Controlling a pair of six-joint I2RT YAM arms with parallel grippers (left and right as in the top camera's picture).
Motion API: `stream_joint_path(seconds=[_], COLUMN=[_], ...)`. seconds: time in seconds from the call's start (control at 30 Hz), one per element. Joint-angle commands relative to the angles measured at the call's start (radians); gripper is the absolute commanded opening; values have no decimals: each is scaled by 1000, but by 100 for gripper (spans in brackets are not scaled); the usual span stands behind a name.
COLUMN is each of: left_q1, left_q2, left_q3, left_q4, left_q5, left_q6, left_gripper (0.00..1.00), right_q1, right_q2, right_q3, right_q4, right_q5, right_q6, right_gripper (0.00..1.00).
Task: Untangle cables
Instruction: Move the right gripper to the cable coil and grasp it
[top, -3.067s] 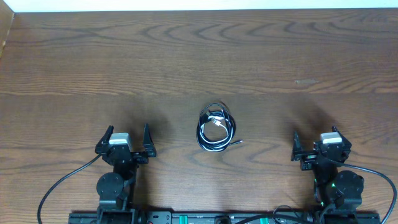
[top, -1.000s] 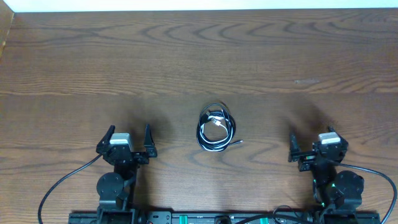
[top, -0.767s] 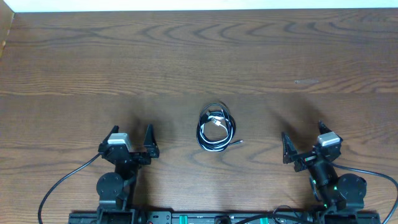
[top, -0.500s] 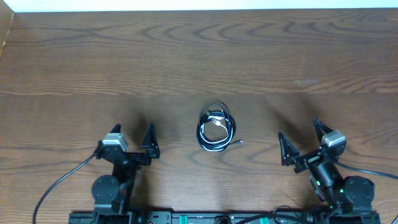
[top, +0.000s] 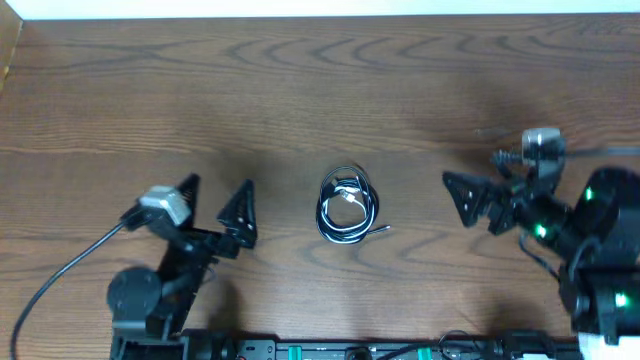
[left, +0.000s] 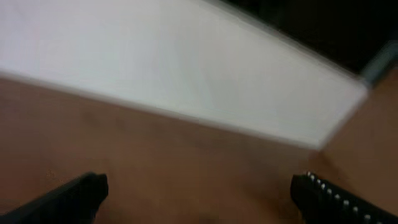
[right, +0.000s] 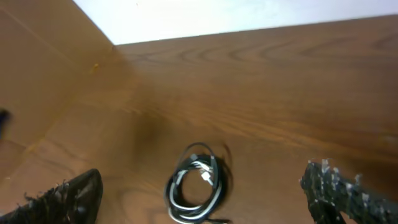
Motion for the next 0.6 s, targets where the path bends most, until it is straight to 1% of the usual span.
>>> stream_joint_path(seconds=[0.0, 0.1, 0.17, 0.27, 0.33, 0.4, 0.47, 0.57], left_q1=[2, 2, 2, 2, 2, 0, -10, -40], left_q2=[50, 119, 196, 344, 436, 523, 588, 663], left_q3=[-7, -3, 14, 76, 143, 237, 328, 484], left_q4=[-57, -39, -53, -82, -134, -248, -394, -666], left_q5=[157, 297, 365, 470, 512, 507, 447, 216], left_q6=[-12, -13, -19, -35, -34, 21, 91, 192], left_gripper=[100, 100, 100, 100, 100, 100, 100, 98], right_q1=[5, 19, 49, 144, 215, 286, 355, 446], right_q2=[110, 183, 232, 303, 334, 359, 383, 417], right_q3=[28, 28, 28, 29, 29, 29, 29, 28], right_q4=[-38, -94, -123, -140, -152, -169, -187, -211], right_q5=[-99, -99, -99, -37, 34, 105, 177, 284], right_q6=[22, -24, -55, -59, -57, -57, -56, -57], right_gripper=[99, 99, 99, 99, 99, 99, 99, 99])
